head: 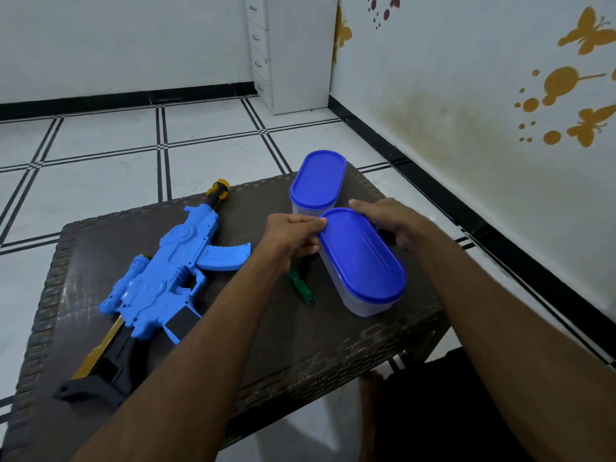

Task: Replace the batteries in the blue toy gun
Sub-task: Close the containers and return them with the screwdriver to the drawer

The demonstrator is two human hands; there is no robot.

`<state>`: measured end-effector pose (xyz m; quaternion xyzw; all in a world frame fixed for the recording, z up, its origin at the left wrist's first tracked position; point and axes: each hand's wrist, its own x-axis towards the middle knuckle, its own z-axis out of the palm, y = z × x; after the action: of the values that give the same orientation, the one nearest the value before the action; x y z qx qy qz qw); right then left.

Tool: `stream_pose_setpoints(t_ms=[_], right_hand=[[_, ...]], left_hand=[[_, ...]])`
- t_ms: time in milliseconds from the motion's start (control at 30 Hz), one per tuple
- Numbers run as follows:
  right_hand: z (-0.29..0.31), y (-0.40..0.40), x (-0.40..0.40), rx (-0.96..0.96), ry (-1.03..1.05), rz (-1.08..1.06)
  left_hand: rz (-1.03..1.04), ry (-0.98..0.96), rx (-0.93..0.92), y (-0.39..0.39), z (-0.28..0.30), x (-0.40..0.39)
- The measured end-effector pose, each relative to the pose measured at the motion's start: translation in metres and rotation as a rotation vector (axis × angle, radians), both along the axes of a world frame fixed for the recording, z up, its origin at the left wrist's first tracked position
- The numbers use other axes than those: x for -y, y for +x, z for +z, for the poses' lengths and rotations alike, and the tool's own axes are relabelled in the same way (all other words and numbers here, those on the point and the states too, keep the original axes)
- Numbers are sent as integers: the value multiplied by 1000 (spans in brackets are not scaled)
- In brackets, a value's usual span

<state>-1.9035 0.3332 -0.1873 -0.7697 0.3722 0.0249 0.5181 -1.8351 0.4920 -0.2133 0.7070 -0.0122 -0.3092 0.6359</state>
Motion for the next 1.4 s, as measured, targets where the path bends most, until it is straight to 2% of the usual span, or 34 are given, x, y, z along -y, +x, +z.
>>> stream_pose_setpoints(t_ms=[67,300,467,667,767,900,1167,1300,1367,1400], right_hand=[[-7,1,3,10,43,-30],[-6,3,1,50,-47,24],[-10,-7,1,41,-24,-8],[-16,-83,5,97,173,62],[-14,-116,3,148,283,125],[-17,-126,0,227,418,82],[-20,-121,0,207,468,30],[-11,-123,-4,163,383,42],[-10,-123,-2,122,262,66],[-10,-122,-2,117,210,73]], left_hand=[[0,2,-6,2,0,1],[52,-21,-23,-7,2,3],[41,43,124,-25,2,4],[-90,-66,-101,-78,-12,-20],[-81,-159,-166,-92,-17,-21],[-28,-210,-165,-99,-20,-20],[18,-182,-162,-99,-17,-14],[-26,-145,-217,-103,-7,-20],[-42,-100,-145,-100,-7,-23],[-40,-32,-33,-100,-6,-26]])
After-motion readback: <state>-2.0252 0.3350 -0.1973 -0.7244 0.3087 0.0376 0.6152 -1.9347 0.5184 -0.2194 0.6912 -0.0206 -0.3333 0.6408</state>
